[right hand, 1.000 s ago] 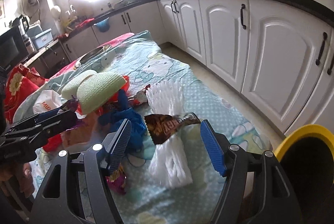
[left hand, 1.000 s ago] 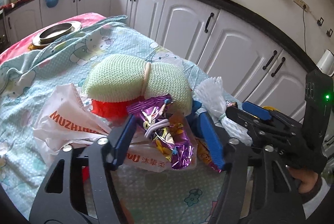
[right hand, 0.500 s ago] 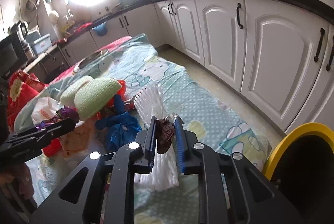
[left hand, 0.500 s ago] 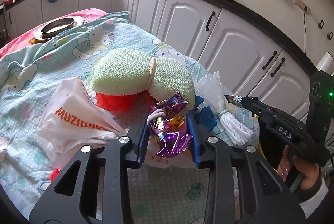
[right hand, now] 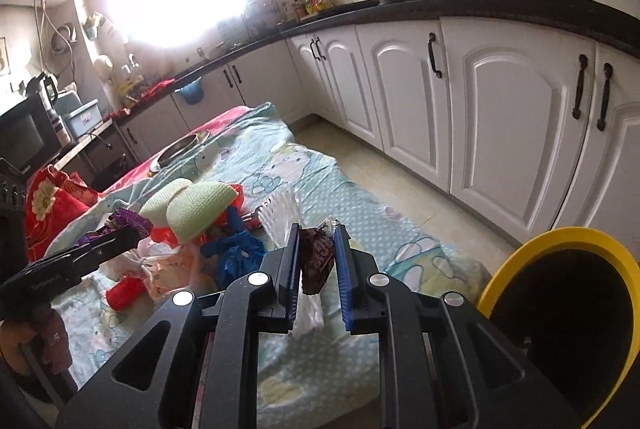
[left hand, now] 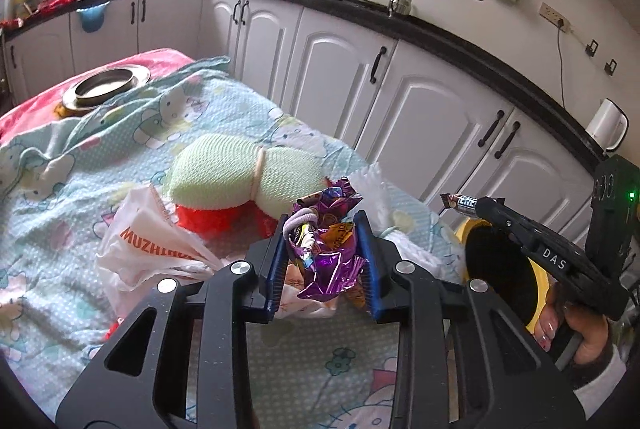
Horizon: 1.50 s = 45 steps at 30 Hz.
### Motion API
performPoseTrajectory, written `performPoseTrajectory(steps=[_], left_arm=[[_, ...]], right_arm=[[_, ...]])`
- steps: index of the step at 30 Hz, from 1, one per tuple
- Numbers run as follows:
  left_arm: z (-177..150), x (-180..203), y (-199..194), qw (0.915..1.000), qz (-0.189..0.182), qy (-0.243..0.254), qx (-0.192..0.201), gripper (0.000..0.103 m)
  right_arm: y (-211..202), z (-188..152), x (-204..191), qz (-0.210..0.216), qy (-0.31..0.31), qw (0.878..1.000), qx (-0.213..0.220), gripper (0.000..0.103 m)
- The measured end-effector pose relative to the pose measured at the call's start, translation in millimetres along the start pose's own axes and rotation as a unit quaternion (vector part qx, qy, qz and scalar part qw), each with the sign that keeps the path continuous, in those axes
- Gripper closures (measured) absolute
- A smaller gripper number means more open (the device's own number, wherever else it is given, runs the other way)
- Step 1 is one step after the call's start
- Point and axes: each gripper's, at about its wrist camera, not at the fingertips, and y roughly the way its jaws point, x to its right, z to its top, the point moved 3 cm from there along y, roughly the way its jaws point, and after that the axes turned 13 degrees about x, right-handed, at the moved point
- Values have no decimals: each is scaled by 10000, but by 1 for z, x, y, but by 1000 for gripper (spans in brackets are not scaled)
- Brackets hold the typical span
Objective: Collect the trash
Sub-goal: 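Carry both wrappers over the yellow bin with both grippers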
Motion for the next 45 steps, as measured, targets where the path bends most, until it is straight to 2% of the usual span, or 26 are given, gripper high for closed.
performPoseTrajectory(steps=[11, 28, 45], left_arm=[[10, 37, -8, 9991, -307, 233, 155, 79], [2, 108, 10, 9944, -831, 652, 40, 79], [-25, 193, 37, 9816, -1537, 1094, -279, 79]], right_arm=[[-44, 8, 17, -162, 17, 9995, 279, 87], [-101, 7, 69, -718, 110, 9961, 500, 87], [-145, -15, 127, -1355, 402, 9884, 550, 87]])
